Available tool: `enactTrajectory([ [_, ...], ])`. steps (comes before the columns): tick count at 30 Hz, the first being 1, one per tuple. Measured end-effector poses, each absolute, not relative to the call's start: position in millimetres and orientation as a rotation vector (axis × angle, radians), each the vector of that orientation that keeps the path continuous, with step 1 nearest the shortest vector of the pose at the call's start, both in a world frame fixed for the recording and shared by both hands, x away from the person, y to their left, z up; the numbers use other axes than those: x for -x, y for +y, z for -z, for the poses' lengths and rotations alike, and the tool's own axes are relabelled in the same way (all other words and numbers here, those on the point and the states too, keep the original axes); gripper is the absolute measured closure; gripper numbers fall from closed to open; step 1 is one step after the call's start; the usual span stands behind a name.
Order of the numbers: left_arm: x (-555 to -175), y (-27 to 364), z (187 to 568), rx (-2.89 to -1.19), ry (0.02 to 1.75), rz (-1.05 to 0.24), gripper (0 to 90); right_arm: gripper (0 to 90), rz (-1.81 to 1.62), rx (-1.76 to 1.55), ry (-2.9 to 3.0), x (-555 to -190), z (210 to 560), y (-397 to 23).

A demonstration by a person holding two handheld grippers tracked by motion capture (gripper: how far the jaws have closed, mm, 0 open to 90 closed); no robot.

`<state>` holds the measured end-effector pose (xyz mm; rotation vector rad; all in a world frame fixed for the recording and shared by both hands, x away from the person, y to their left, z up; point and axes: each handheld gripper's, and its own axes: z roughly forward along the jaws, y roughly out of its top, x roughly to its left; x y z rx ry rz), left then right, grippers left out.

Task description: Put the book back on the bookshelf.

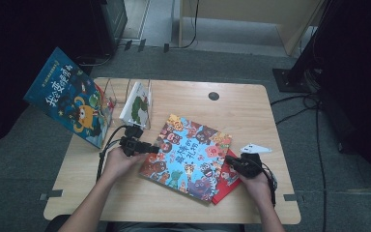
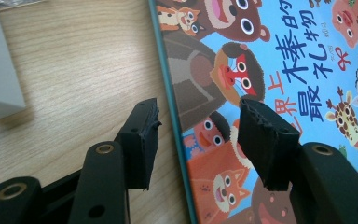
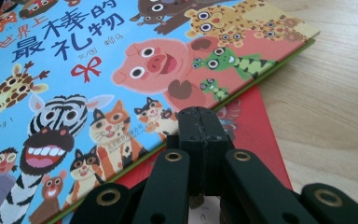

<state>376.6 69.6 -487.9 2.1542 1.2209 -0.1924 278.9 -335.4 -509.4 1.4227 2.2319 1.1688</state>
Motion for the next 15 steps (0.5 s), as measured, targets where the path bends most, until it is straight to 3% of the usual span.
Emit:
enactTrajectory([
  [15, -376.5, 63.4, 492.0, -2.181, 1.226, 0.203, 43.7, 90.0, -1.172, -1.401, 2.237, -297.4, 510.2, -333.8],
])
